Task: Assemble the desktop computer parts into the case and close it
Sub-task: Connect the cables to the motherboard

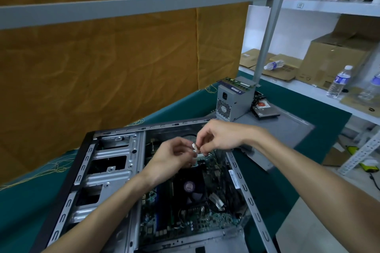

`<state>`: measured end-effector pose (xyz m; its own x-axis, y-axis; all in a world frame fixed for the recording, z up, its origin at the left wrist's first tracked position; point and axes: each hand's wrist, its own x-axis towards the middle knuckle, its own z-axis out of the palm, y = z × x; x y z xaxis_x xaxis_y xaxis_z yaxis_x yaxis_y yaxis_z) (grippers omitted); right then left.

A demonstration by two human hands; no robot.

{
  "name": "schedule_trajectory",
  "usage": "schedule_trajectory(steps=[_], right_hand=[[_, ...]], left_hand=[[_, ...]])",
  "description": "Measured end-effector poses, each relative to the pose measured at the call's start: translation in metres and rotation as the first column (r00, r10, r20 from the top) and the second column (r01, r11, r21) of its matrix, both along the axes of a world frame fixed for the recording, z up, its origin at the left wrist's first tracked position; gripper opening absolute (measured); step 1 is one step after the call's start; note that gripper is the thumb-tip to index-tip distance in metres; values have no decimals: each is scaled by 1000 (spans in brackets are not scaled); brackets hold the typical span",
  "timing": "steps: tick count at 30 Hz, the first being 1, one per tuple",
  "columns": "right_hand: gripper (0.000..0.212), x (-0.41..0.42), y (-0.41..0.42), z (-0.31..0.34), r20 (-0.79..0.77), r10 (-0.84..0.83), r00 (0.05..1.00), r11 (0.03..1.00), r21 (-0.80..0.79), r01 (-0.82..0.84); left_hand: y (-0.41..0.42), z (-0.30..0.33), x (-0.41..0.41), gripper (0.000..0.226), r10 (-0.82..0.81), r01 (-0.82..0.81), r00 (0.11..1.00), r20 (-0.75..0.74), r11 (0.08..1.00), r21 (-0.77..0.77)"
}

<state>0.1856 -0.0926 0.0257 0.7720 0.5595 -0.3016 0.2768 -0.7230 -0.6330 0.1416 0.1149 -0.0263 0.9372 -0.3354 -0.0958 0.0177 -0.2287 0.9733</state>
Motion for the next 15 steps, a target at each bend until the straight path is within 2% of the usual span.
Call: schedule_trajectory(steps=[2,5,7,9,11,15], right_hand=[[12,0,0,-3,20,2,1000,1000,28,-3],[13,-3,-4,-5,28,-13,1000,995,97,10],[13,-6,-6,-7,34,-15,999,990,139,10],[12,-9,-9,-9,22,-11,1000,982,191,6],[10,-11,-13,-8,-13,13,1000,971,238,-10],[13,-11,-20,-6,-78,83,994,958,280,-58]], left_hand=[[-1,4,-2,12,44,-48,999,-32,991,-123],[-4,6,-4,16,57,-59,998,-19,981,-183],[-2,7,-4,17,24,-37,998,-64,975,-217],[1,9,-1,17,-62,-14,971,-229,948,-317],[4,12,3,20,-161,-16,904,-396,913,-407],[5,17,8,19,-285,-24,756,-589,887,-461]])
